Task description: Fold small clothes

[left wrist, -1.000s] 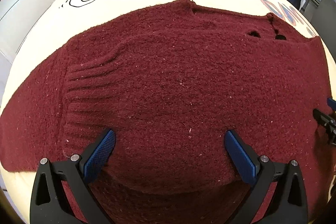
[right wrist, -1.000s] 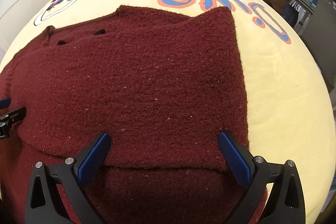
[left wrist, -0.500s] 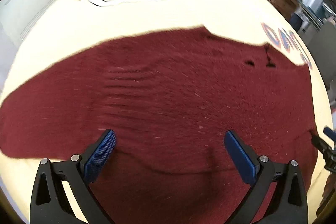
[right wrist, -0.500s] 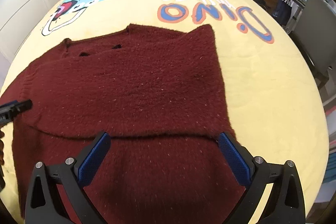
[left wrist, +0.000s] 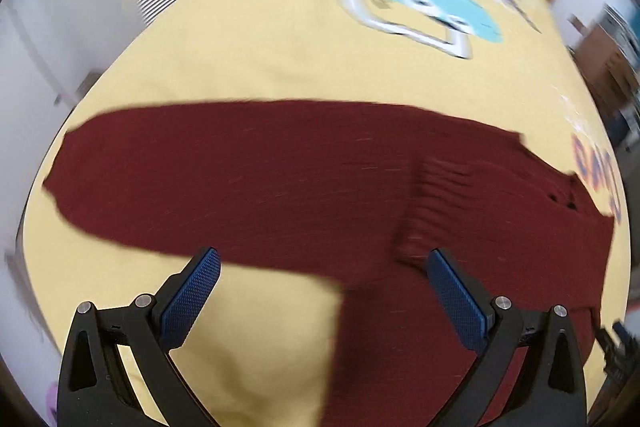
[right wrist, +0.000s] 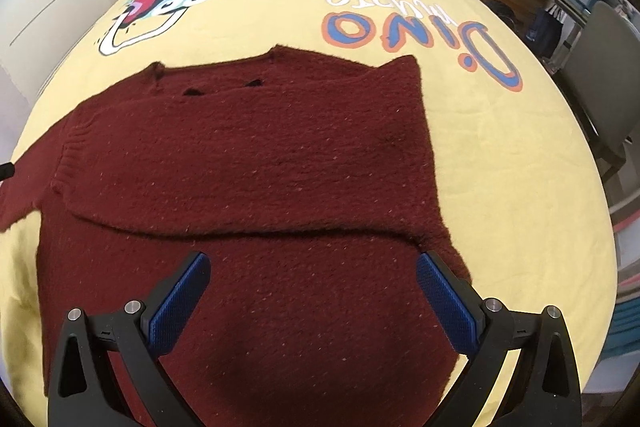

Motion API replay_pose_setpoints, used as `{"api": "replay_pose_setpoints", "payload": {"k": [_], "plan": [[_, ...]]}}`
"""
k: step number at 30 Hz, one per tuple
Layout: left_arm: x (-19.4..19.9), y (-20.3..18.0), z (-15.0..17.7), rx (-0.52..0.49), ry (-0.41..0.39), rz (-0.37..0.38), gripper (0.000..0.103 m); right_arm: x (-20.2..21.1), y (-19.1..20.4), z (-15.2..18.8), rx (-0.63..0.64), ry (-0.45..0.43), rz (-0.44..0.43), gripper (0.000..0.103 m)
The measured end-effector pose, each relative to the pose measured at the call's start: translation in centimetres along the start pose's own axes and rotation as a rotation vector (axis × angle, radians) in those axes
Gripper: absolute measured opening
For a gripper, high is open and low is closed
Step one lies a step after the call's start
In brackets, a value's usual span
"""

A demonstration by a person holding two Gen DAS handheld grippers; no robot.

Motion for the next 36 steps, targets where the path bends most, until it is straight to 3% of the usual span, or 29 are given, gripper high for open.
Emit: {"api": "replay_pose_setpoints", "payload": {"k": [5,12,21,32,35,36], "plan": [[0.1,6.1,1.2,0.114,0.030,-0.070,0.102,0.0,-0.1,0.2,-0.008,0.001,0.009,0.102],[-0.3,13.0,2.6,0.316,0.060,-0.075,0.102,0.9,-1.1,-0.1,-0.054,-0.037,0.022,0.102],[-1.6,17.6,1.8,0.433,0.064,-0.058,0.102,1.0,-2.6,0.6,-0.084,-0.036,0.039,0.102],[-3.2,22.7,3.3,0.628,0.111,-0.057,0.098,0.4,-3.9,1.0,-0.107,-0.017,0.045,0.102],[-3.1,23.0,3.5,0.625,0.106,-0.078,0.076,0.4,-4.0,1.0,-0.106,-0.016,0.045,0.102],[-3.0,23.0,3.3,0.609,0.102,-0.072,0.060,0.4,-4.1,0.9,-0.106,-0.018,0.045,0.102]]}}
Point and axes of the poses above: each gripper's, at about its wrist camera, not at the fingertips, and x roughly against the way its jaws point, y to its left, z to its underside, the point moved 2 cm from there along -x, roughly the way its jaws point, and after that the axes turned 9 degrees about -x, right-handed, at the moved point
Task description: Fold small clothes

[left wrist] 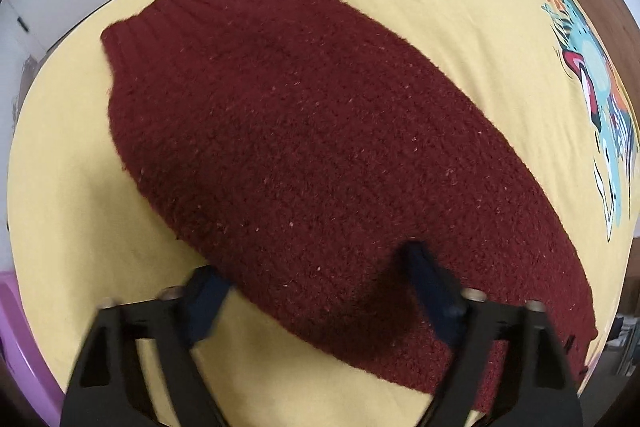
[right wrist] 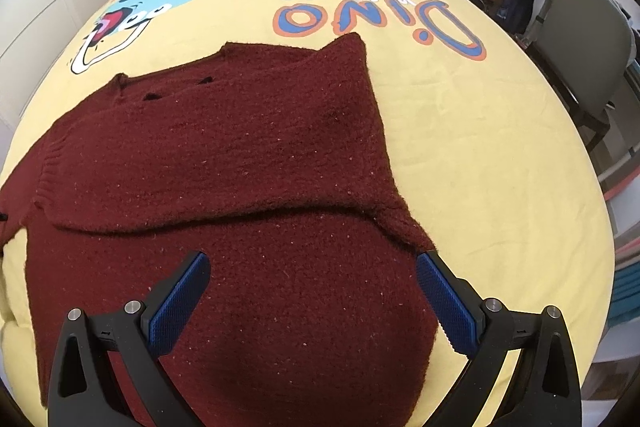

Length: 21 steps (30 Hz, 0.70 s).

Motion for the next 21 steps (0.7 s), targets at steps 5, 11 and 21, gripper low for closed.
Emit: {"api": "replay_pose_setpoints", "payload": {"k": [5,11,21], "plan": [[0.6,-1.2,-0.6,-0.056,0.022,0.055,0.007,0.0,-0.3,-0.5,-0.005,-0.007,-0.001,0.102],[3.4,-4.8,-1.4,-0.171,-0.048,0.002,0.006,0.4,-0.2,-1.5,0.020,-0.031,0.001,0.102],[9.8,-15.0,2.4,-0.407,-0.125,0.113,0.006,1.5,0.2,-3.5,0.040,-0.079,-0.025,0.102]]}}
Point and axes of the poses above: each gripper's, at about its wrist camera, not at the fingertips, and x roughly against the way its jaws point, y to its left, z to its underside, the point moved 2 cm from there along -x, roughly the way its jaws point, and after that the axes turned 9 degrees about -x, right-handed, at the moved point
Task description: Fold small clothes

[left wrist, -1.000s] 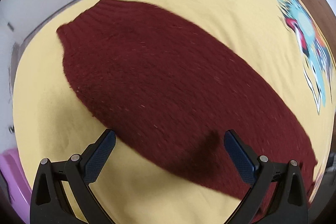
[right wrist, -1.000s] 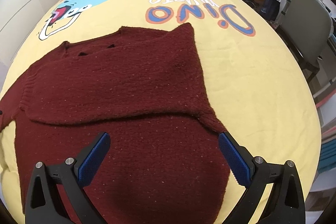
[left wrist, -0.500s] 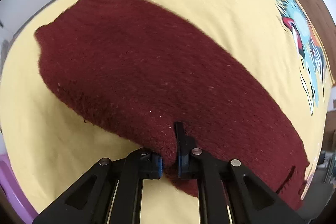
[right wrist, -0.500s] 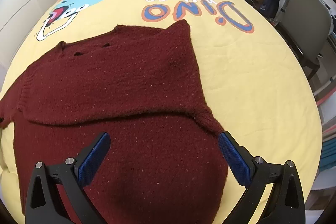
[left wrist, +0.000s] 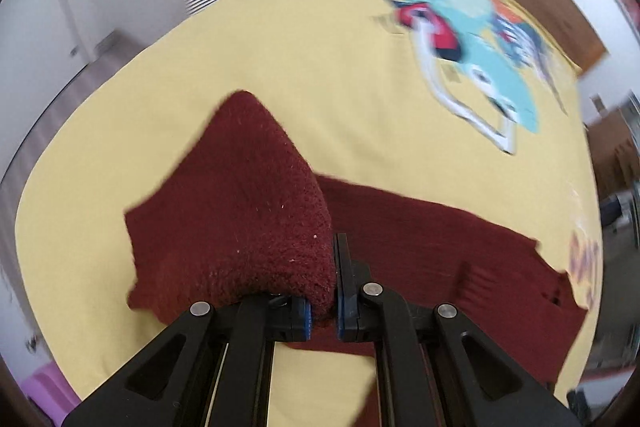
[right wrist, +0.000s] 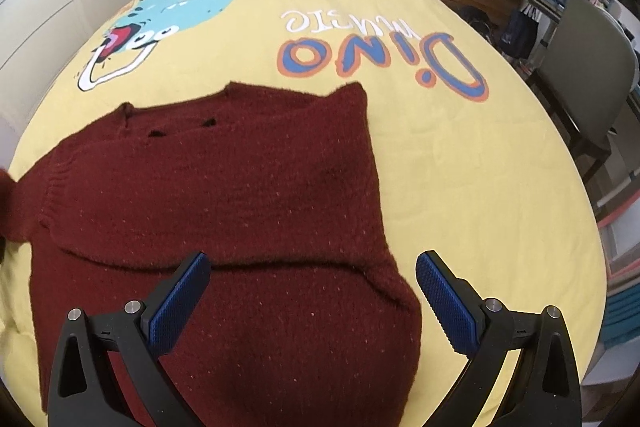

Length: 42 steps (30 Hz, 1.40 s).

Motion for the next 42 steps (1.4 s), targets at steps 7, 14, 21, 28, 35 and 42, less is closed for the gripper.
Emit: {"api": "replay_pose_setpoints", "payload": {"k": [7,14,21,28,35,42], "plan": [[1.1,-11.4,-0.4,-0.165,-0.015,0.135,0.006,1.0,-0.3,-1.4,-0.017,-0.028,-0.028,0.102],[-1.0,-23.3,0.5,-0.359,-0.013,0.205,0.006,2.1,-0.9,-2.9,-0.019,-0.025,-0.032,0.102],[-5.5,-31.0,5.2,-0.491,0.070,0.218,0.006,1.8,-1.4,-3.0,-0.003,0.006,-0.014,0.102],[-10.6,-32.0,9.8,-0.573,0.160,0.116,0.006,0.2,-2.2,-1.3,-0.019,0.063,-0.033,0.102],[-14.0,-30.7,12.1,-0.599,0.213,0.063,0.007,-1.0,-2.8,0.3,-0.033,0.105,-0.040,0.102],[-14.5,-30.7,11.7,-0.600,0.225,0.047,0.015,-1.4,-3.3,0.9,-0.050,0.119,-0.044,0.102]]}}
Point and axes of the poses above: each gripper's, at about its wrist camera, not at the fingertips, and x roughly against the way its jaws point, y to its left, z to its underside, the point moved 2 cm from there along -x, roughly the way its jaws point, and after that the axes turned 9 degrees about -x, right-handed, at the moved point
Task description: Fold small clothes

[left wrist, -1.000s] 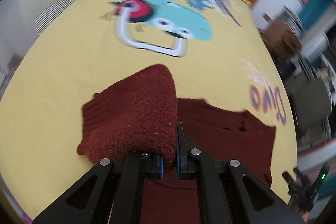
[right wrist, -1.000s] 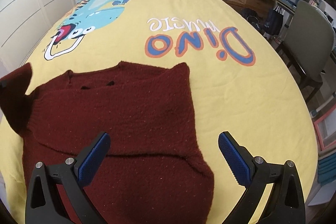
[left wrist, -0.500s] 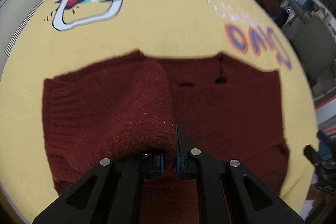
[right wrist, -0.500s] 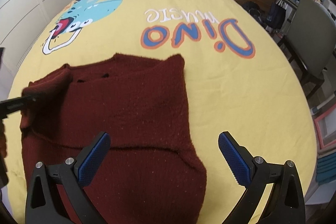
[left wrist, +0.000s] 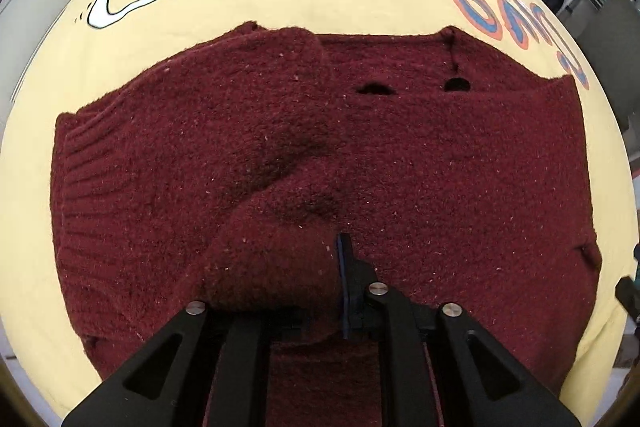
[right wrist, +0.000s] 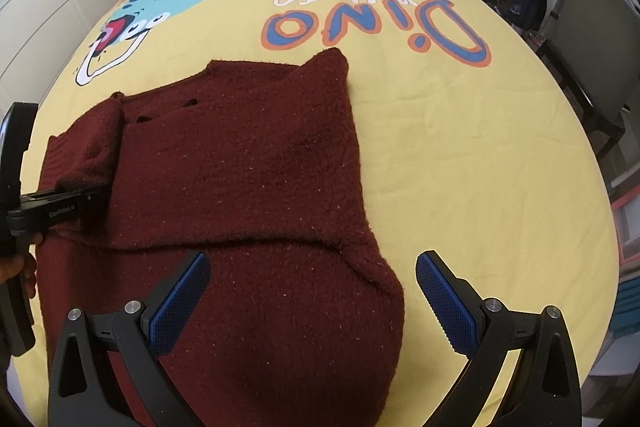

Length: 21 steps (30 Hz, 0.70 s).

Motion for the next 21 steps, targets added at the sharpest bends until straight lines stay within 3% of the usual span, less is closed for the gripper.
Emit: {"api": "replay_pose_setpoints", "payload": {"k": [2,3,4,7,10,17,21], "plan": [[0.0,0.1,-0.1,0.005,0.004,0.005,0.041,0.0,0.0,0.1,0.000,0.000,-0.004,0.102],[0.0,0.0,-0.2,0.006,0.011,0.011,0.064,0.0,-0.1,0.1,0.002,0.000,-0.004,0.102],[0.0,-0.1,-0.2,0.007,0.020,0.018,0.072,0.0,-0.1,0.2,0.002,-0.001,-0.004,0.102],[0.2,-0.2,-0.1,0.000,0.035,0.025,0.076,0.0,-0.3,0.3,-0.005,-0.001,-0.011,0.102],[0.4,-0.2,0.2,-0.018,0.056,0.041,0.095,0.1,-0.3,0.4,0.002,-0.002,-0.018,0.102],[2.7,1.8,2.7,-0.066,0.047,0.078,0.101,0.1,-0.2,0.8,0.006,-0.001,-0.020,0.102],[3.9,4.2,4.9,-0.050,0.044,0.036,0.101,-0.1,0.5,1.0,0.025,0.011,-0.021,0.102]]}}
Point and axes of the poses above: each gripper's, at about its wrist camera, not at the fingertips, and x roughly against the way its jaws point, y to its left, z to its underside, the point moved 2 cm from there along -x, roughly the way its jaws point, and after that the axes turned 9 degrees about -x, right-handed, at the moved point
